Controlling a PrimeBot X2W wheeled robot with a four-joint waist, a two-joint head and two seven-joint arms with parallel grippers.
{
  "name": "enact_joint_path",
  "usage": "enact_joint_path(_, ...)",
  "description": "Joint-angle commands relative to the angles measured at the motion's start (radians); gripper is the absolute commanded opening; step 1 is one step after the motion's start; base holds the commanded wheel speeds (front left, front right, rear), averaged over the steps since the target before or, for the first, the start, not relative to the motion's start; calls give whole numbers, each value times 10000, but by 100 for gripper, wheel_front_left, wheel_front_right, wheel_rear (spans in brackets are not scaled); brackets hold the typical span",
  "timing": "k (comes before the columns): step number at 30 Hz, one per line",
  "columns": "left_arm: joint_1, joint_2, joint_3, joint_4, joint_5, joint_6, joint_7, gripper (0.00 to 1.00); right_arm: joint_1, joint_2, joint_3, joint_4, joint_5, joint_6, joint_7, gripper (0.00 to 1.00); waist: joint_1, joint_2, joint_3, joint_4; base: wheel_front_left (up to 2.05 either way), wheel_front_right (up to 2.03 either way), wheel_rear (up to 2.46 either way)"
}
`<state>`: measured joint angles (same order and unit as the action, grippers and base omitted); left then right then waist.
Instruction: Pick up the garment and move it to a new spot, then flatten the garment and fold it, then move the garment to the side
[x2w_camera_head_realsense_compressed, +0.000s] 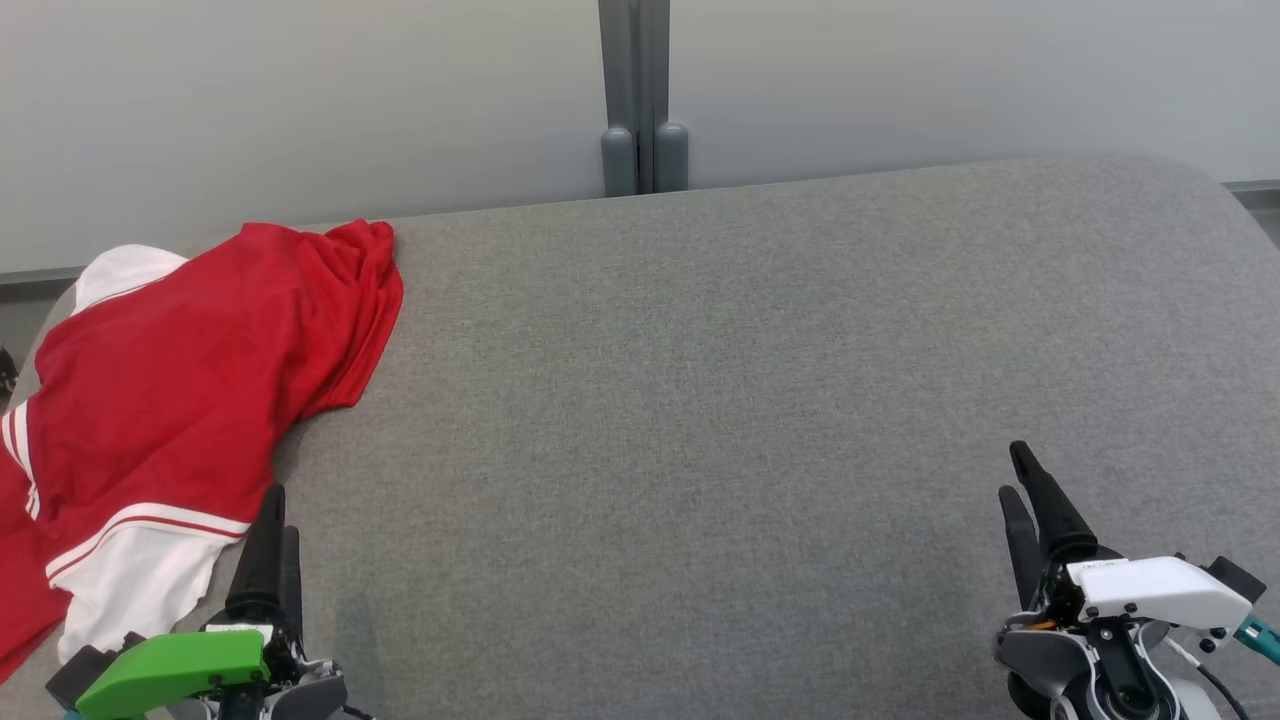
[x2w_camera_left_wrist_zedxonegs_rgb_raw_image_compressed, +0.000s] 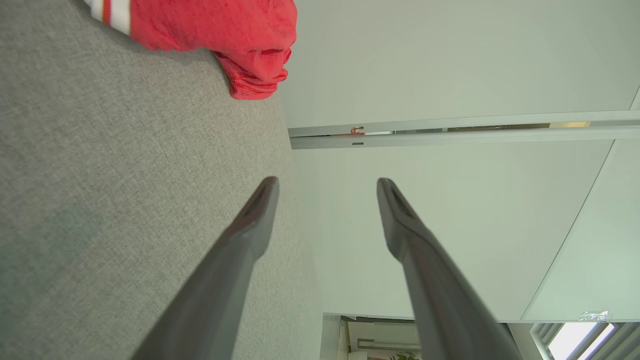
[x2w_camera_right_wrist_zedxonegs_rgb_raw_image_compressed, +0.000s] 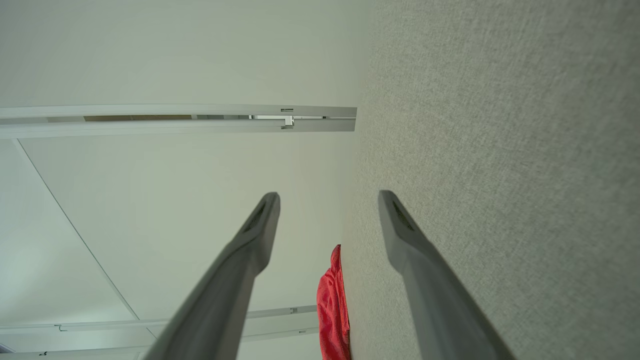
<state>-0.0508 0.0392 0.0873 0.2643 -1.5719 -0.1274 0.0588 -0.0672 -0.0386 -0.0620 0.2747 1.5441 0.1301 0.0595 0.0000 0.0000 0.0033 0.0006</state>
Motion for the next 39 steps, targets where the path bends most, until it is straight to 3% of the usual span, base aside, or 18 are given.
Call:
enact_joint_path(1,-62,49,-32,-207,305,-15,-110,100,-201,-49,90,-216,-280,3,-112,100,0,0,0,3,0,0,0)
enact_joint_path(10,84,59,16,-300,1933,-6,-495,100,-202,-61,283,-442,-2144,3,-502,100,0,0,3,20,0,0,0)
enact_joint_path(24,318,77,69,-638,4808,335,-1046,100,-212,-75,587,-950,-6050,4,-1052,100,0,0,17,36,0,0,0)
enact_joint_path(39,555,93,80,-692,7847,400,-1544,100,-199,-90,871,-1047,-8888,5,-1549,100,0,0,14,80,0,0,0)
